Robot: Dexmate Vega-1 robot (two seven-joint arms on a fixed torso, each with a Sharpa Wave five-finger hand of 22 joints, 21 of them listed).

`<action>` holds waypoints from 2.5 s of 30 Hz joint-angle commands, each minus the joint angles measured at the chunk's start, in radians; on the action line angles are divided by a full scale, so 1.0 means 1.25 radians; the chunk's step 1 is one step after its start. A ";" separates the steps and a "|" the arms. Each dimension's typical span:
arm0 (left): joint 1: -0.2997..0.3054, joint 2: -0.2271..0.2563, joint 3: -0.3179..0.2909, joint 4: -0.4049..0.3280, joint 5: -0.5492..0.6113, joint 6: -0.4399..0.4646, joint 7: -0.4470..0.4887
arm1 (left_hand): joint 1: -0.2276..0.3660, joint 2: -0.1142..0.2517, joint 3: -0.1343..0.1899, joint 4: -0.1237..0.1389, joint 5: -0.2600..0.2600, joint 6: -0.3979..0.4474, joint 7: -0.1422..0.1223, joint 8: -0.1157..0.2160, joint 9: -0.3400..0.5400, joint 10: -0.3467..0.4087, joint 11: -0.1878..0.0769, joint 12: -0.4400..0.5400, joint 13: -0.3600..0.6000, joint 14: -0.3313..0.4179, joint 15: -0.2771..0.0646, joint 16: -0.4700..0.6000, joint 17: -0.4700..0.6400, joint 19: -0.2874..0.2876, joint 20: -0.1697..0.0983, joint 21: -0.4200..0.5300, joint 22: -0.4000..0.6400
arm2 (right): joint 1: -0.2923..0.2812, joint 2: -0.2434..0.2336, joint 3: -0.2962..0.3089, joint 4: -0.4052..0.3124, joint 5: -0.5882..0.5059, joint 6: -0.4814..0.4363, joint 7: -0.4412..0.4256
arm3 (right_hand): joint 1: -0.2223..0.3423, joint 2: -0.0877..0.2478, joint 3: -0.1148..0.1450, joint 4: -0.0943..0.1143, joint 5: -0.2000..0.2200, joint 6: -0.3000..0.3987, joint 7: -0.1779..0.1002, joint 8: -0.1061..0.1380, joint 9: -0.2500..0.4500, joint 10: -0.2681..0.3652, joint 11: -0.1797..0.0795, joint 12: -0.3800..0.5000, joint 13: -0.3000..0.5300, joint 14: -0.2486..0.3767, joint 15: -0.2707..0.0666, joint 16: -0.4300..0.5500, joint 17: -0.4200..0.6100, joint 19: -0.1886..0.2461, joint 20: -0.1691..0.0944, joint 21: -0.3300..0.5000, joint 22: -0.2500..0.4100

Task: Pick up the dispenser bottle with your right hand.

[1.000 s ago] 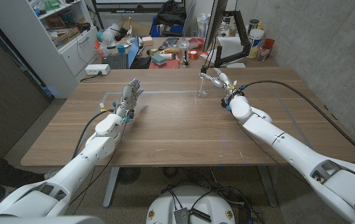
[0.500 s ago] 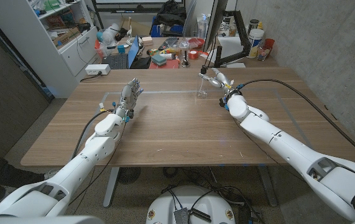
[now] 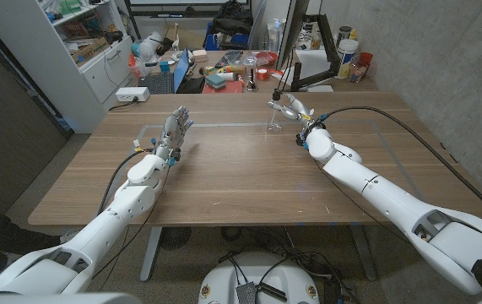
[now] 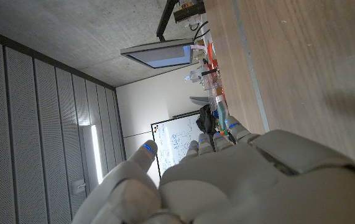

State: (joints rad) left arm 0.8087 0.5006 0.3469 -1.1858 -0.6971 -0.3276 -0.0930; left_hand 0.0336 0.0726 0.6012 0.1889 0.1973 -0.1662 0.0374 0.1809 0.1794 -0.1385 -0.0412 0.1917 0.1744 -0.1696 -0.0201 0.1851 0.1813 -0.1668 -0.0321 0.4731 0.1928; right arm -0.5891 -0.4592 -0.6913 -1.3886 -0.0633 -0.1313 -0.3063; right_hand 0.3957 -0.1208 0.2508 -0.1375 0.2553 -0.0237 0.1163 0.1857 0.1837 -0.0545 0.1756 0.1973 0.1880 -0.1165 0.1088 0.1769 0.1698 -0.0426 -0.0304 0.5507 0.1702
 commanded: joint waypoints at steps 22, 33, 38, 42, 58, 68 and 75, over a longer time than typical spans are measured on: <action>0.006 0.009 -0.004 -0.010 0.000 0.005 0.009 | -0.003 0.085 0.001 0.000 0.005 -0.027 -0.003 0.005 0.001 -0.006 -0.001 0.004 0.004 -0.049 -0.001 0.005 0.003 -0.051 -0.053 -0.001 0.002 | 0.048 0.030 -0.035 0.075 -0.020 -0.009 0.018 | 0.025 0.000 -0.015 0.000 0.013 -0.056 0.072 -0.005 0.006 -0.046 0.008 -0.005 0.005 -0.026 0.008 0.001 0.005 -0.007 0.004 -0.022 0.003; 0.006 0.011 -0.005 -0.008 -0.001 0.006 0.009 | -0.003 0.084 0.000 0.000 0.005 -0.028 -0.004 0.005 0.001 -0.006 -0.002 0.005 0.004 -0.049 -0.001 0.004 0.003 -0.051 -0.052 -0.001 0.002 | 0.063 0.038 -0.043 0.093 -0.029 -0.008 0.017 | 0.035 0.002 -0.017 -0.001 0.017 -0.055 0.072 0.000 0.006 -0.042 0.006 0.001 0.006 -0.017 0.006 0.005 0.005 0.008 0.002 -0.023 0.003; 0.006 0.011 -0.007 -0.005 -0.003 0.005 0.007 | -0.004 0.084 0.000 0.000 0.005 -0.027 -0.002 0.005 0.001 -0.006 0.000 0.004 0.004 -0.049 0.000 0.005 0.003 -0.050 -0.051 -0.001 0.002 | 0.071 0.045 -0.049 0.103 -0.034 -0.013 0.015 | 0.041 0.001 -0.018 -0.003 0.019 -0.054 0.073 0.002 0.006 -0.041 0.006 0.003 0.006 -0.012 0.006 0.007 0.005 0.015 0.002 -0.024 0.003; 0.005 0.012 -0.008 -0.004 -0.004 0.005 0.006 | -0.004 0.084 -0.001 0.000 0.005 -0.028 -0.003 0.005 0.001 -0.005 -0.002 0.005 0.004 -0.049 0.000 0.005 0.003 -0.050 -0.052 -0.001 0.002 | 0.077 0.051 -0.053 0.115 -0.035 -0.010 0.014 | 0.046 0.001 -0.019 -0.005 0.020 -0.055 0.073 0.003 0.006 -0.041 0.005 0.003 0.007 -0.011 0.005 0.007 0.004 0.017 0.001 -0.026 0.003; 0.001 0.013 -0.011 0.007 -0.009 0.005 -0.001 | -0.004 0.084 -0.002 0.000 0.006 -0.027 -0.003 0.005 0.001 -0.006 -0.001 0.004 0.004 -0.049 0.000 0.004 0.003 -0.050 -0.052 -0.001 0.002 | 0.097 0.071 -0.067 0.151 -0.043 -0.018 0.013 | 0.068 -0.001 -0.023 -0.009 0.026 -0.070 0.071 0.002 0.007 -0.057 0.001 0.002 0.007 -0.010 0.003 0.006 0.004 0.022 0.000 -0.036 0.002; -0.001 0.013 -0.014 0.014 -0.012 0.005 -0.004 | -0.005 0.084 -0.003 0.000 0.006 -0.027 -0.002 0.005 0.001 -0.005 -0.002 0.005 0.004 -0.049 0.001 0.005 0.003 -0.050 -0.051 -0.002 0.003 | 0.112 0.084 -0.079 0.180 -0.050 -0.024 0.011 | 0.082 0.000 -0.027 -0.010 0.031 -0.087 0.062 0.000 0.007 -0.070 -0.004 0.000 0.008 -0.015 0.001 0.004 0.004 0.017 0.000 -0.047 0.002; 0.002 0.016 -0.016 0.011 -0.012 0.006 -0.001 | -0.005 0.084 -0.003 0.000 0.006 -0.027 -0.002 0.005 0.001 -0.006 -0.001 0.004 0.004 -0.048 0.000 0.005 0.003 -0.049 -0.051 -0.002 0.003 | 0.120 0.092 -0.089 0.184 -0.063 -0.057 0.003 | 0.099 -0.006 -0.032 -0.013 0.037 -0.092 0.050 0.002 0.007 -0.075 -0.019 0.002 0.008 -0.013 -0.011 0.005 0.004 0.018 -0.010 -0.055 0.003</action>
State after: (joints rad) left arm 0.8091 0.5173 0.3309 -1.1726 -0.7097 -0.3208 -0.0952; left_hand 0.0336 0.0726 0.6012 0.1889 0.1973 -0.1662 0.0374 0.1809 0.1791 -0.1385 -0.0412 0.1917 0.1744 -0.1696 -0.0201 0.1851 0.1840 -0.1668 -0.0321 0.4732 0.1928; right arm -0.4554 -0.3592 -0.7859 -1.1778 -0.1260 -0.1665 -0.2934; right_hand 0.5038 -0.1290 0.2136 -0.1529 0.2964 -0.1272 0.1196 0.1819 0.1883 -0.1478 0.1580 0.1974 0.1930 -0.1324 0.1029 0.1817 0.1722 -0.0186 -0.0286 0.4876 0.1698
